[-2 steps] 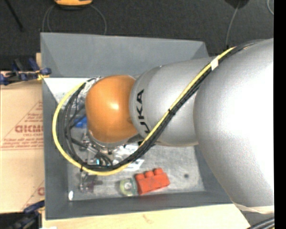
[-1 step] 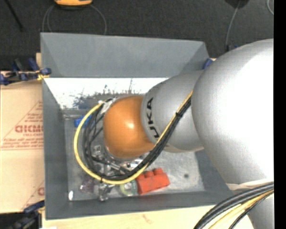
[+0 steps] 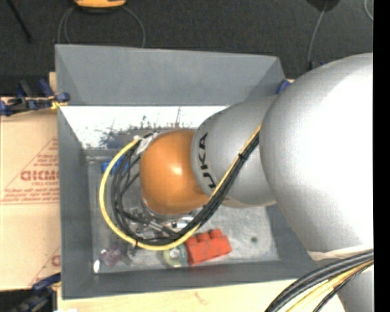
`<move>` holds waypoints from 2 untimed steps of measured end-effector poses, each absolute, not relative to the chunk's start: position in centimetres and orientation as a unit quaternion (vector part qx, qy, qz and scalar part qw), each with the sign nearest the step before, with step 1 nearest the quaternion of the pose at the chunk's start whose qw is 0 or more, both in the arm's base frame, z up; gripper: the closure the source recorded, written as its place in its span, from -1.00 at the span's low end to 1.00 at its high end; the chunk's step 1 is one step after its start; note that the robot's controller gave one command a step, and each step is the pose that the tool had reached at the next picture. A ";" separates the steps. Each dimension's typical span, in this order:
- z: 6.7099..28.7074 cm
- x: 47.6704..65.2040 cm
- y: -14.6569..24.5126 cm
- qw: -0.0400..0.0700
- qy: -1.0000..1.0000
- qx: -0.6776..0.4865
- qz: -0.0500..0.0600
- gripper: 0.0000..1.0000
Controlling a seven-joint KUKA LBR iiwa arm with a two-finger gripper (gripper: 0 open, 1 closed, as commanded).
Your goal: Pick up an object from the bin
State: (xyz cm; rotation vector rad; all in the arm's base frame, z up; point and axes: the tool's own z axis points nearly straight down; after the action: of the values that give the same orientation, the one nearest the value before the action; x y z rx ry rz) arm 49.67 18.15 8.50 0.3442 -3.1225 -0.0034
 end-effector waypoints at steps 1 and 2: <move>8.5 49.7 18.2 0.000 -0.994 0.109 -0.001 -1.00; 7.5 47.9 21.0 -0.012 -0.988 0.153 -0.001 -1.00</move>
Offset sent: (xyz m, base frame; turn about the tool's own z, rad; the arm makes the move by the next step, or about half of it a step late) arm 0.0000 0.0000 0.0000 0.0000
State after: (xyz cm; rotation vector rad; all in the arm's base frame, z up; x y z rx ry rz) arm 47.87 20.99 7.51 0.4837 -3.1282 -0.0037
